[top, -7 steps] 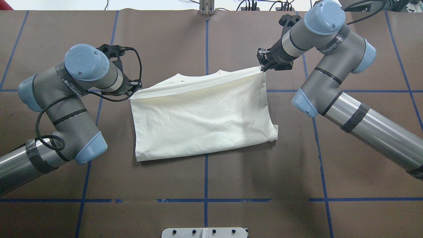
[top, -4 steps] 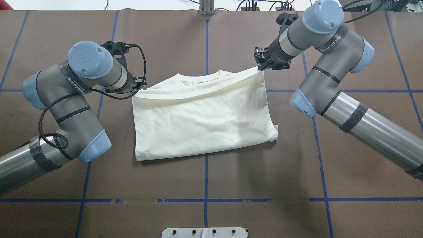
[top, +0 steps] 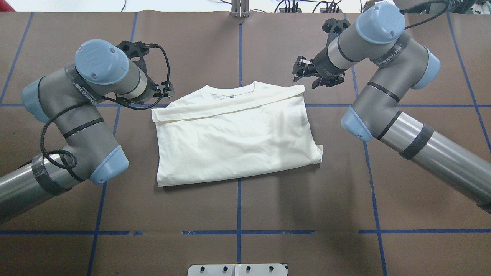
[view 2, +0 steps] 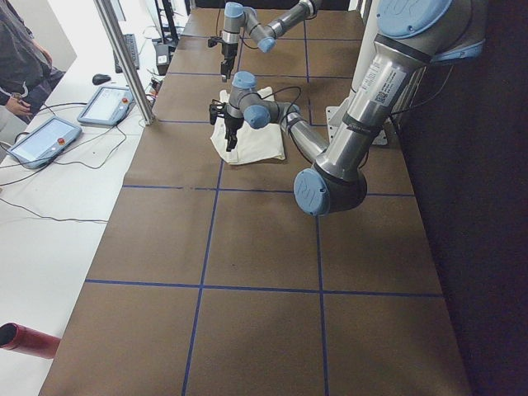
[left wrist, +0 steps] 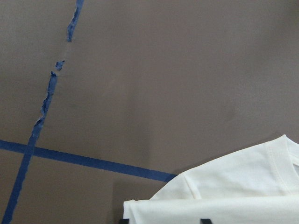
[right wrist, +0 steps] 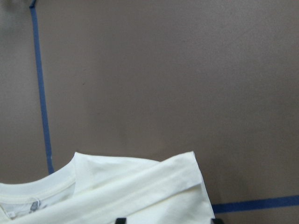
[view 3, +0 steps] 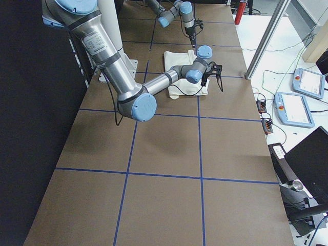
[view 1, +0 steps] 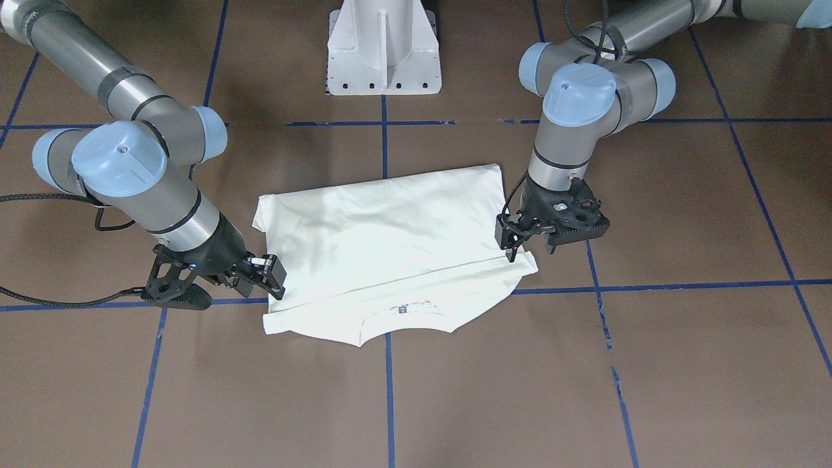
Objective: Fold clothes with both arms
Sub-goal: 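Open both grippers and raise them off the folded shirt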
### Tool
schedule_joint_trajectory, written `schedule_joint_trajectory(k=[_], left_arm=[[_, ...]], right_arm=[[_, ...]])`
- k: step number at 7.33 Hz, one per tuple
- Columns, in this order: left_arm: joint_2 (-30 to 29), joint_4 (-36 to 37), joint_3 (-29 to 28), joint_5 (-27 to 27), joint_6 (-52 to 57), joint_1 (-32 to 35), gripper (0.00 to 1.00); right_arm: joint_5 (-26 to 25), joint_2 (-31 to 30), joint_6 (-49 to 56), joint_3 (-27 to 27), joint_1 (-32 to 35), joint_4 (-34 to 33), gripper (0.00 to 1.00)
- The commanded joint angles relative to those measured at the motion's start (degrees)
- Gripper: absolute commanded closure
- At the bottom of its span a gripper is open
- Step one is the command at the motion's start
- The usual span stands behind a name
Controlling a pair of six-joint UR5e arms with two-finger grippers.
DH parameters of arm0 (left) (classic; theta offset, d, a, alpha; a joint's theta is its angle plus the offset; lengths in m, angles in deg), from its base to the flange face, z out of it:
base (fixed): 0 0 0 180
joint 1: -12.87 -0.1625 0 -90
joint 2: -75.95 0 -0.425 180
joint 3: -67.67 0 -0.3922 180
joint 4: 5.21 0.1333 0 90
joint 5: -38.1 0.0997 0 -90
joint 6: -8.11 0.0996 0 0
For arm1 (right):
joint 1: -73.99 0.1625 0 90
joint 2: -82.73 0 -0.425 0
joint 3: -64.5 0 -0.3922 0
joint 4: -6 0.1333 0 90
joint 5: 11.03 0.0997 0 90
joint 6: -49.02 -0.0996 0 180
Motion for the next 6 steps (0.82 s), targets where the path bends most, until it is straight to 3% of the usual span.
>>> schedule_joint_trajectory(k=[1, 2, 6], left_arm=[[0.0, 4.2, 4.6, -0.1, 0.0, 0.1, 0.00], [0.0, 4.3, 5.1, -0.1, -0.5, 0.1, 0.00], [0.4, 4.3, 6.5, -0.1, -0.7, -0.2, 0.00]], right_arm=[[-3.0, -10.1, -0.5, 11.2, -4.8, -0.3, 0.00], [-7.0, -14.3, -0.6, 14.8, -8.6, -0.5, 0.00], [-9.3, -16.3, -2.0, 15.3, -14.7, -0.6, 0.00]])
